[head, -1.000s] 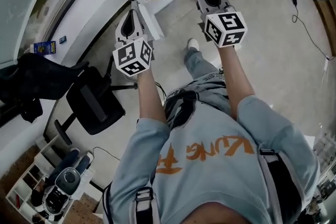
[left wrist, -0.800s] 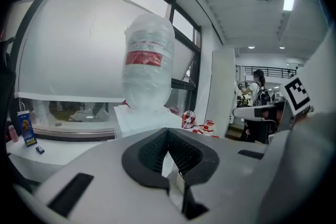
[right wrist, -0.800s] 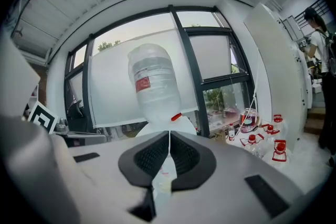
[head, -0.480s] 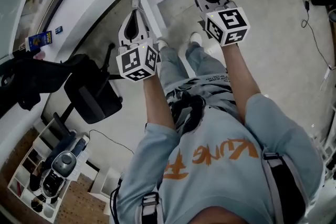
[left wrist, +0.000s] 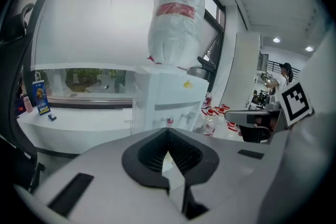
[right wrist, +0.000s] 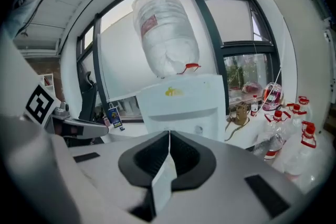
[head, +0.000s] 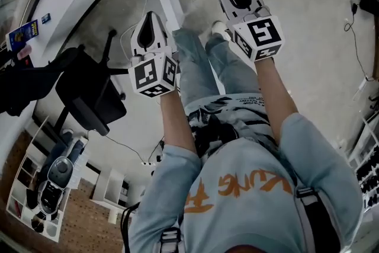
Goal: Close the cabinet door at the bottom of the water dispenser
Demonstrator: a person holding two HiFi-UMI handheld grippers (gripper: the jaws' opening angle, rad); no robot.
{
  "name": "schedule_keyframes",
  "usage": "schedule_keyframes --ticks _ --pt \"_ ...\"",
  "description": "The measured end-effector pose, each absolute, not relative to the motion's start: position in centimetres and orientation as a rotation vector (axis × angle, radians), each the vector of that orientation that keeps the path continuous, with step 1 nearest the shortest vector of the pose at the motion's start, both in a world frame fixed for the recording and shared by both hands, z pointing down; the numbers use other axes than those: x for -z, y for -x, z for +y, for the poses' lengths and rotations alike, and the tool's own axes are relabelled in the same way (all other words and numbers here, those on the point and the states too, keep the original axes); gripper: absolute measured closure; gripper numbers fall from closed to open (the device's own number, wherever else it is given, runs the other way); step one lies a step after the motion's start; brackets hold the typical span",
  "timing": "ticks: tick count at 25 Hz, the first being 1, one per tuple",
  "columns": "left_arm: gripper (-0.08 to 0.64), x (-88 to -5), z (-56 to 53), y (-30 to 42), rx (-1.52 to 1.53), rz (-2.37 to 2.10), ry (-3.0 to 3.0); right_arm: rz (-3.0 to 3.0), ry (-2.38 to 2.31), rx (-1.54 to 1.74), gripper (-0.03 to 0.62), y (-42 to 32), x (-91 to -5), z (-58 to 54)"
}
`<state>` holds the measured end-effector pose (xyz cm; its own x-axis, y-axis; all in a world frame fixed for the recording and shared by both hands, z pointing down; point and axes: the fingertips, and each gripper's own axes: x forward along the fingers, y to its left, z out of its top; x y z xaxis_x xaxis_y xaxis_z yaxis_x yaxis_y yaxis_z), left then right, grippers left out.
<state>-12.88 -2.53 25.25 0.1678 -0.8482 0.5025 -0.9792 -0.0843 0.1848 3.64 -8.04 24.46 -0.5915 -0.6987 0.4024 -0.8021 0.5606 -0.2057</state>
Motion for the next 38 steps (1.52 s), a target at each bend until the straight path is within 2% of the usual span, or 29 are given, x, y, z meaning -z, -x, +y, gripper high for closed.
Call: schedule_keyframes --ticks 22,33,35,38 --pt "0.538 -43.1 2.4 15.5 -0.361 -1.748 -1.753 -2.455 -0.783 -0.580 0.563 3.1 -44.8 1.3" --pt "0.538 -48.0 5.6 17.2 -0.344 -1.803 -1.622 -2.399 -0.485 -0.546 0.558 6.6 -53.5 6.7" --pt "0.538 -49.2 6.0 17.6 -0.348 -1.802 -1.610 -2.387 -0.427 -0.518 0.545 7.3 -55.4 7.7" --pt "0.538 -51.1 6.4 18.2 -0.332 -1.807 -1.583 -2.373 -0.321 -0.429 0.489 8.6 -58.0 8.9"
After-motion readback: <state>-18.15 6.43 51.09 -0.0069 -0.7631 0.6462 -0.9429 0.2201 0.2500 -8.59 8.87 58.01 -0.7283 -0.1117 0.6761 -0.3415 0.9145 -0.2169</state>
